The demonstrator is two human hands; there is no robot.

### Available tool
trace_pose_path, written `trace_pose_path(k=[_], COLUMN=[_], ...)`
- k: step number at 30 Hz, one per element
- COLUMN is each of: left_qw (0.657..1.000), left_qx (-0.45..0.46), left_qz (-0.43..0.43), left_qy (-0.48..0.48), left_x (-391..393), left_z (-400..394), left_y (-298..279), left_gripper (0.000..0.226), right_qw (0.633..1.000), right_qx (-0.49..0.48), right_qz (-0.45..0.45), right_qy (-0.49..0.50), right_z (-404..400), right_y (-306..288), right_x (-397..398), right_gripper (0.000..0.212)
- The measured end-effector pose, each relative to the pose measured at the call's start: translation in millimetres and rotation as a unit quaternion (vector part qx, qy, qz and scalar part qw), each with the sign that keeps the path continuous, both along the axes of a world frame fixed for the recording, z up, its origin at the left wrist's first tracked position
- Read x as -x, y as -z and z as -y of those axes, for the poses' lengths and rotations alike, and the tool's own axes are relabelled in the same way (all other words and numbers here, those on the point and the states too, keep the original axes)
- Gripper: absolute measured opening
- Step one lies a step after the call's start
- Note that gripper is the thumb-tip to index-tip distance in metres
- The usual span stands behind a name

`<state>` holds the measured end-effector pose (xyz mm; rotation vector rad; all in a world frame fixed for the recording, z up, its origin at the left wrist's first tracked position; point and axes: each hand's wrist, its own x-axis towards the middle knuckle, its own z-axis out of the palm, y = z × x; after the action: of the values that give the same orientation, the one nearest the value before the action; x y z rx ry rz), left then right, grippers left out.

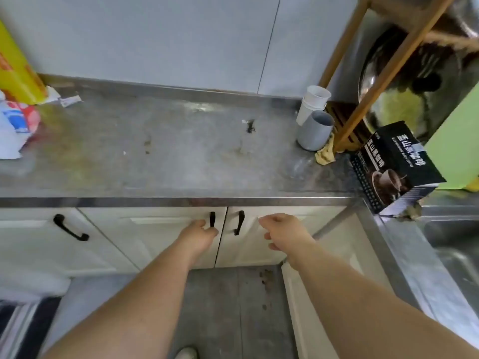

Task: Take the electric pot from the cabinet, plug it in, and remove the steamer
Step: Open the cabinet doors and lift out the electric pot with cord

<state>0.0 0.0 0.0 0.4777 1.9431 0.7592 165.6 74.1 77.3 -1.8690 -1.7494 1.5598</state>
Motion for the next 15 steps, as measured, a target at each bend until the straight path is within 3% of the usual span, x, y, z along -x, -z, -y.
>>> trace_pose_path(k=[7, 12, 15], left_qw=[0.995, 0.995, 0.991], left_qx=[-0.026, -0.019, 0.017], left_qz=[0.09, 0.098, 0.136], left_qy=[-0.042, -0.007, -0.006], left_x=[3, 3, 4], left_z=[-33, -16, 4], left_y=[20, 16, 12], left_gripper=[0.021, 0.036, 0.063], right_qw=[0.999, 0.999, 0.995], right_qx=[0.032, 0.026, 0.011], right_qz=[-0.018, -0.022, -0.038], right_qy=[-0.002, -0.034, -0.092], right_z=[-18, -10, -1], right_y=[29, 41, 46], right_x=[28, 37, 41], right_gripper=[0.013, 0.035, 0.054])
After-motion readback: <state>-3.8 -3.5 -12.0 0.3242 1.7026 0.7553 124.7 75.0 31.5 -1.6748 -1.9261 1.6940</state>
